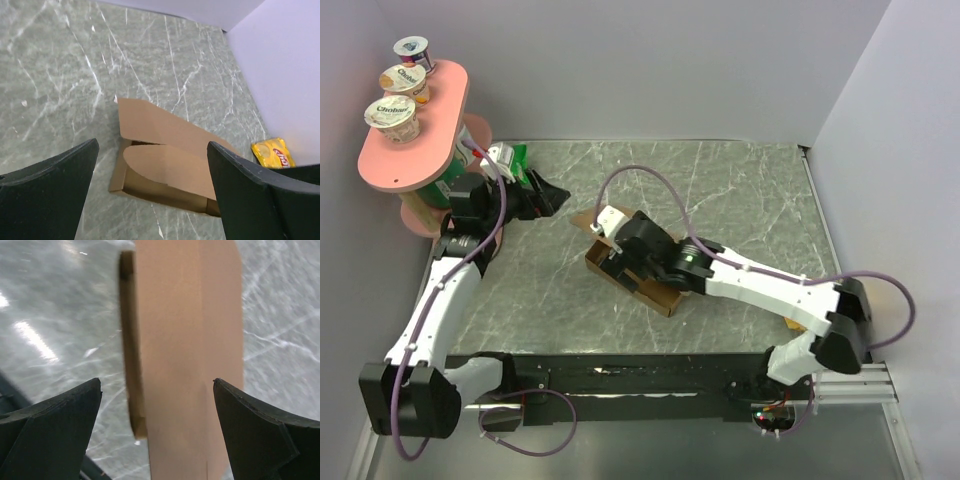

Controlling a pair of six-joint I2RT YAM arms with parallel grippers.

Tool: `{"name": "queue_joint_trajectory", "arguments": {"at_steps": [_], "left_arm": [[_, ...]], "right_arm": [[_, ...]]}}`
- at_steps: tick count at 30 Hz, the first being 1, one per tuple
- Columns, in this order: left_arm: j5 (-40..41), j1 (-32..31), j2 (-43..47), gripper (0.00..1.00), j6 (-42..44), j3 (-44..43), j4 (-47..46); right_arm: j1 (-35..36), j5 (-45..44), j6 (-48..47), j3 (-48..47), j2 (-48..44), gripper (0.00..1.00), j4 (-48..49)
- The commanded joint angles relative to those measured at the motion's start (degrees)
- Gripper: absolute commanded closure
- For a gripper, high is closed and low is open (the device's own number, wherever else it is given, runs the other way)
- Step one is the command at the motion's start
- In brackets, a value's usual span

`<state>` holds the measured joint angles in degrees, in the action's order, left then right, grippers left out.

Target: Fold the paper box

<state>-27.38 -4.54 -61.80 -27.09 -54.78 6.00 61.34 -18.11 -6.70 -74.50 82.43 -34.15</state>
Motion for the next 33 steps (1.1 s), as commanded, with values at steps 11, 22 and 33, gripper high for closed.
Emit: {"name": "queue_joint_trajectory", "arguments": {"at_steps": [11,22,33], "left_arm": [[-3.04,1.2,0.27,0.04,-0.06,5.56,-5.56],[-5.5,-0.47,4.15,0.03,-6.05,22.78,-30.78],[-3.91,-6.28,2.39,0.03,2.21,28.06,-41.67]], "right_arm": [[-5.52,-3.71,-5.08,-6.01,5.38,0.46,-1.01],[-15.02,17.84,-12.54,-2.84,-0.87,0.75,0.75],[-25.04,39.1,-15.71,-8.1,-1.49,0.79,-2.41]]}}
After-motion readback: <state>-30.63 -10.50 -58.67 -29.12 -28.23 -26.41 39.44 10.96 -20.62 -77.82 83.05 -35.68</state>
